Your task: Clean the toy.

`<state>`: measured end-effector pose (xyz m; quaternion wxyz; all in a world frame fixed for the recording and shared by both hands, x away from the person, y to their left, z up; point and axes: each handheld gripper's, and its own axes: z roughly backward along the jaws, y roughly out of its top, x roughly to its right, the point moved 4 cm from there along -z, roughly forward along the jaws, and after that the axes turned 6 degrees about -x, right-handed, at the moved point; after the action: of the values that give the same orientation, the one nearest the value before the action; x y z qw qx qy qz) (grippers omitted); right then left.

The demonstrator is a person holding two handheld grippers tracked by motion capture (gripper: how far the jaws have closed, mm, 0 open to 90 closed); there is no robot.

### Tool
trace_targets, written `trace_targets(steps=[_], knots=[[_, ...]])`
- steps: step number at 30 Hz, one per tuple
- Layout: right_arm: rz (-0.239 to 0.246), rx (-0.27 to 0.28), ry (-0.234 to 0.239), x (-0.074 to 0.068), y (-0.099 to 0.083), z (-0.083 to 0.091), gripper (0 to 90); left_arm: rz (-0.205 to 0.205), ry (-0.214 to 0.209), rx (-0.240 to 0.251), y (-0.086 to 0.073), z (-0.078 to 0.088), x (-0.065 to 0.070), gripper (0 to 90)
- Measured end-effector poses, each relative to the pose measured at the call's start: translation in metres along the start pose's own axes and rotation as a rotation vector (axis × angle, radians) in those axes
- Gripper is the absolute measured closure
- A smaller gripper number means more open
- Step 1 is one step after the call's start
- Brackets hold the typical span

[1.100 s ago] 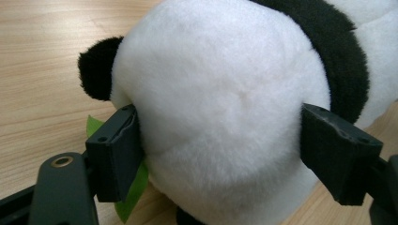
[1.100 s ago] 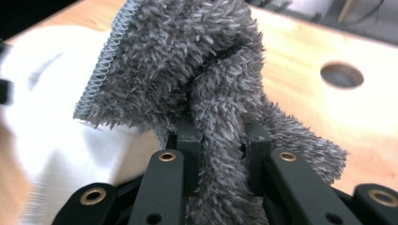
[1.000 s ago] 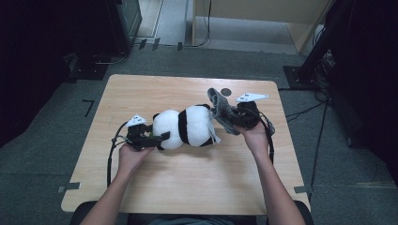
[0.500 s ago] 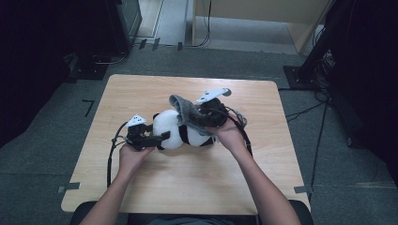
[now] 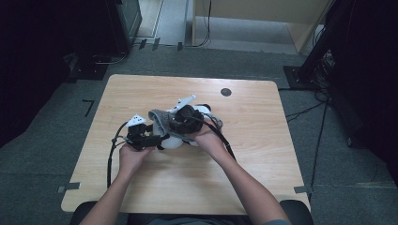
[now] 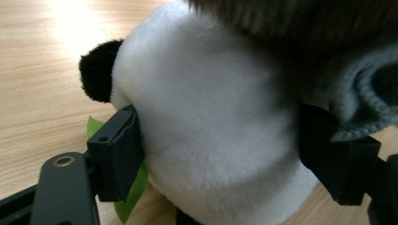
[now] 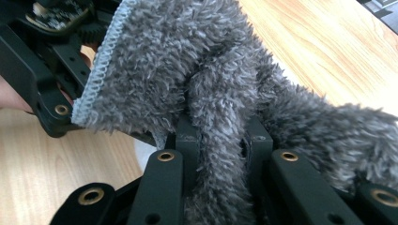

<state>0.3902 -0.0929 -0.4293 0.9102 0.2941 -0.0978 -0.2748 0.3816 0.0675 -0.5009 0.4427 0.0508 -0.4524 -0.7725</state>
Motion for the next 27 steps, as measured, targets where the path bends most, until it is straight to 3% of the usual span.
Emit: trace_targets(steps=[10, 18, 27], knots=[[0.000, 0.009, -0.007, 0.007, -0.015, 0.007, 74.7, -0.007, 0.023, -0.009, 0.001, 0.000, 0.003, 30.0], [0.008, 0.013, -0.042, 0.017, -0.031, 0.028, 74.8, 0.011, 0.013, -0.008, 0.002, -0.001, 0.001, 32.7], [-0.055, 0.059, -0.069, 0.038, -0.062, 0.057, 74.6, 0.012, 0.011, -0.004, 0.002, -0.001, 0.000, 32.4]])
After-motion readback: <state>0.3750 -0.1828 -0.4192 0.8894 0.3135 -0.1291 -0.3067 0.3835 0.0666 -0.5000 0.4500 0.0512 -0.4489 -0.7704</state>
